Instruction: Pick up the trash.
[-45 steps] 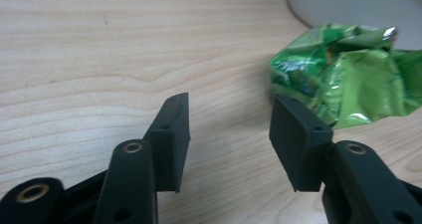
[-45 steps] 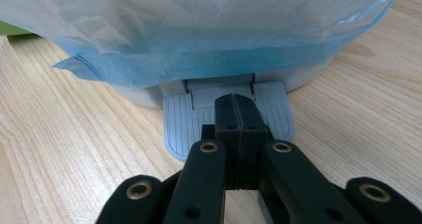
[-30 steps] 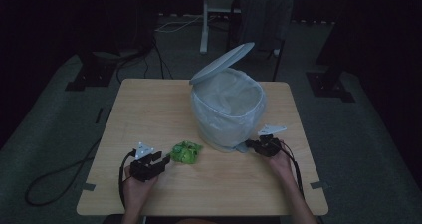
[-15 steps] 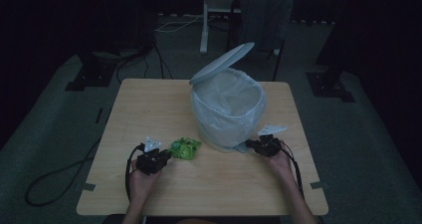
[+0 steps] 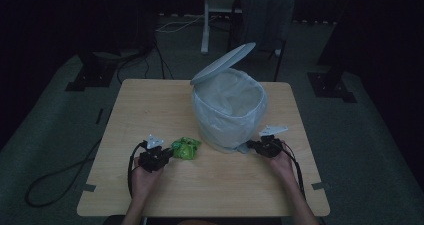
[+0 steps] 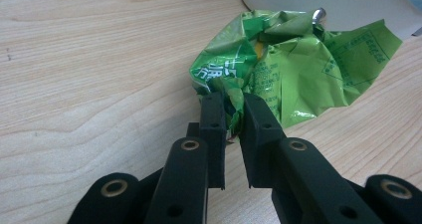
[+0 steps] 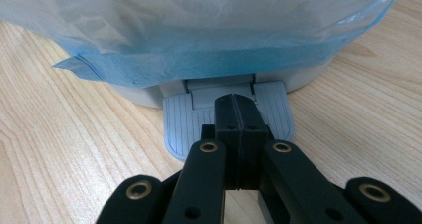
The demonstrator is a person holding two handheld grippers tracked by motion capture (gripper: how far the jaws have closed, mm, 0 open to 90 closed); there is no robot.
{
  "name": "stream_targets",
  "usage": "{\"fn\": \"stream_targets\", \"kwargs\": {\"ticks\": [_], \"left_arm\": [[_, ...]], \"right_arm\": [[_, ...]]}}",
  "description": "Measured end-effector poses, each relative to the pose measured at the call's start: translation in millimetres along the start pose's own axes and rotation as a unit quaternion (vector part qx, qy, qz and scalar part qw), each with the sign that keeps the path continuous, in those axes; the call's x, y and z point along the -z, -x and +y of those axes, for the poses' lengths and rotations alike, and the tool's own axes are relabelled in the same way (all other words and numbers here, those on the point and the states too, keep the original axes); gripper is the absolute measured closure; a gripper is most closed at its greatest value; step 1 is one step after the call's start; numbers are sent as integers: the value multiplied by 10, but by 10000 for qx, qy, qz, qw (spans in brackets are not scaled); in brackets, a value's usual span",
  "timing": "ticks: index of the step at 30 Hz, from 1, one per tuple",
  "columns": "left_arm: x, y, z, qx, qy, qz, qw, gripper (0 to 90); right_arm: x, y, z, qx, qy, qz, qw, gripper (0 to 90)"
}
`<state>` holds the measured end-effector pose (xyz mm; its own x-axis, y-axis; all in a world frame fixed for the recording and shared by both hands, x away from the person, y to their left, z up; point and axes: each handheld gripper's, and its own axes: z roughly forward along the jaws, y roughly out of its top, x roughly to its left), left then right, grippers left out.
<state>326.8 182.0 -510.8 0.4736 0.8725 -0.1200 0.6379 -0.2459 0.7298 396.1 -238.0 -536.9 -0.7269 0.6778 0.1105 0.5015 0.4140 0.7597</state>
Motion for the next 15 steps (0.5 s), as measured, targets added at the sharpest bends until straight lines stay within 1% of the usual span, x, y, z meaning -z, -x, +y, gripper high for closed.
{"fn": "stream_targets", "kwargs": {"ticks": [6, 12, 15], "left_arm": [[48, 14, 23, -66, 47, -44, 10000, 824], [114, 8, 57, -53, 140, -100, 9998, 824], [146, 9, 69, -56, 189, -76, 9998, 824]], "right_arm": [[0, 0, 0, -15, -2, 2, 10000, 900], [0, -1, 0, -10, -2, -4, 10000, 900], [0, 0, 0, -13, -2, 1, 10000, 900]]}}
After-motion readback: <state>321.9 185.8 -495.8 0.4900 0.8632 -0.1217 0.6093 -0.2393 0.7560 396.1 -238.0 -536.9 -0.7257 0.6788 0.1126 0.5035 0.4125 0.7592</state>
